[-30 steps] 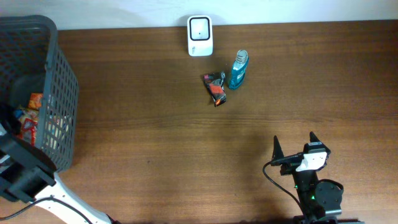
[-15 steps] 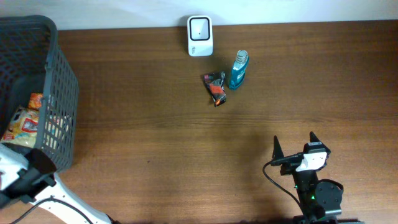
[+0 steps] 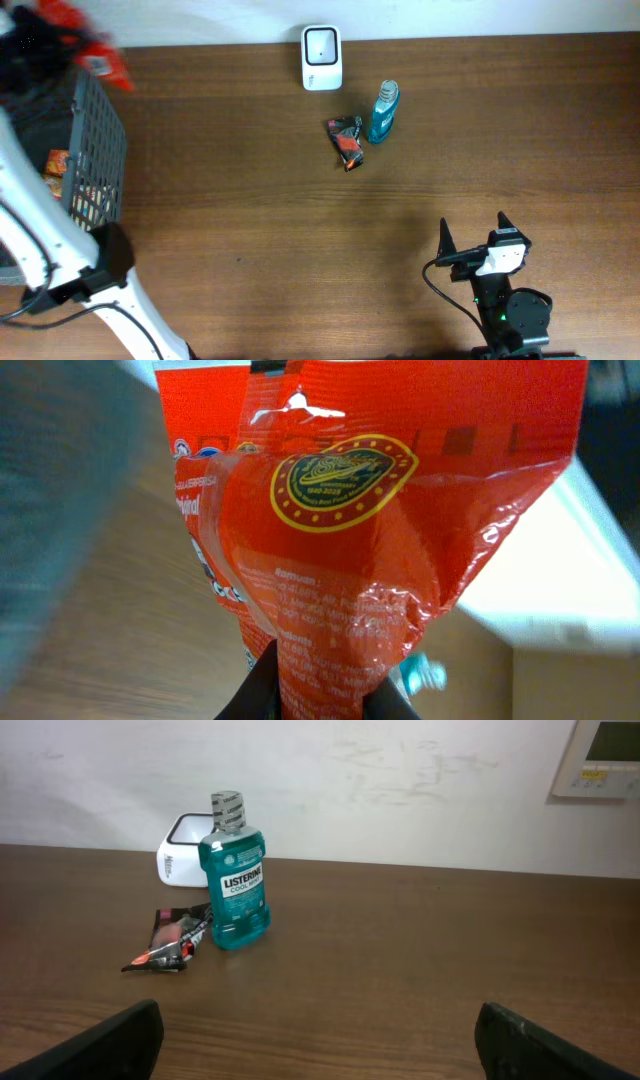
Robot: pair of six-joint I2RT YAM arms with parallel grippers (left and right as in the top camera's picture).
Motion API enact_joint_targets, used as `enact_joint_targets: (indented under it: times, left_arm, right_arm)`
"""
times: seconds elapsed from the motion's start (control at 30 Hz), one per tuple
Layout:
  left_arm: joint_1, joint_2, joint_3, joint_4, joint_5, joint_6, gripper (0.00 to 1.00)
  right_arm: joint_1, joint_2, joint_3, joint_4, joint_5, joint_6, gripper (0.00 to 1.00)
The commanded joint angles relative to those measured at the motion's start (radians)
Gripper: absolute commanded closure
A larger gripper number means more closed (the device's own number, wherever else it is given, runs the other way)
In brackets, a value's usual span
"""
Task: Scan the item barcode
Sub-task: 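Carry the red snack bag with the left gripper toward the scanner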
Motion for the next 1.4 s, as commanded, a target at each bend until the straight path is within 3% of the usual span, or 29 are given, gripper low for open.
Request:
enact_joint_targets:
  times: [0.0,0.1,0.2,0.33,0.43,0.63,0.7,0.87,1.03,1.07,1.1,1.23,1.37]
  left_arm:
    - [-0.13,-0.02,0.01,0.002,-0.045,0.11,1.0]
    - [-0.247,-0.02,-0.019,0.002,-0.147,0.203,1.0]
    - [-0.341,-0.02,-0.084,0.002,-0.229,0.208,1.0]
    - [-0.495,-0.014,-0.298,0.005,-0.402,0.208,1.0]
    - [-0.566,-0.013,-0.484,0.04,-0.439,0.208,1.0]
    - [-0.692,-0.013,-0.879,0.275,-0.441,0.208,1.0]
    - [-0.719,-0.013,-0.995,0.404,-0.443,0.208,0.94]
    - [-0.736,-0.012,-1.143,0.631,-0.452,0.208,0.88]
    - [-0.736,-0.012,-1.228,0.71,-0.452,0.159,0.82]
    - [-0.736,-0.012,-1.235,0.71,-0.452,0.154,0.78]
    - [-0.736,-0.012,-1.243,0.709,-0.452,0.154,0.52]
    - [-0.736,-0.013,-1.244,0.709,-0.449,0.154,0.03]
    - [-0.732,-0.027,-1.208,0.685,-0.449,0.154,0.02]
  right_arm:
    - [-0.007,-0.006,-0.007,-0.004,0.005,-0.003,0.02]
    - [-0.007,-0.006,-0.007,-0.004,0.005,-0.003,0.02]
    - [-0.007,-0.006,-0.007,-0.004,0.005,-0.003,0.02]
    - [-0.007,-0.006,-0.007,-0.004,0.005,-0.003,0.02]
    - [-0.007,-0.006,-0.007,-0.004,0.005,-0.003,0.02]
    - [-0.007,-0.006,-0.007,-0.004,0.005,-0.003,0.02]
    - [-0.007,-0.006,-0.007,-0.004,0.005,-0.003,0.02]
    - [-0.007,-0.006,-0.007,-0.004,0.005,-0.003,0.02]
    - [-0.007,-0.006,-0.007,-0.004,0.005,-0.003,0.02]
    - [-0.007,-0.006,-0.007,-0.004,0.005,-0.003,0.02]
    - [-0.007,-0.006,-0.007,-0.004,0.005,-0.003,0.02]
    - [-0.007,-0.006,-0.007,-0.004,0.005,-0.003,0.02]
    - [-0.007,-0.006,-0.007,-0.004,0.005,-0.003,0.02]
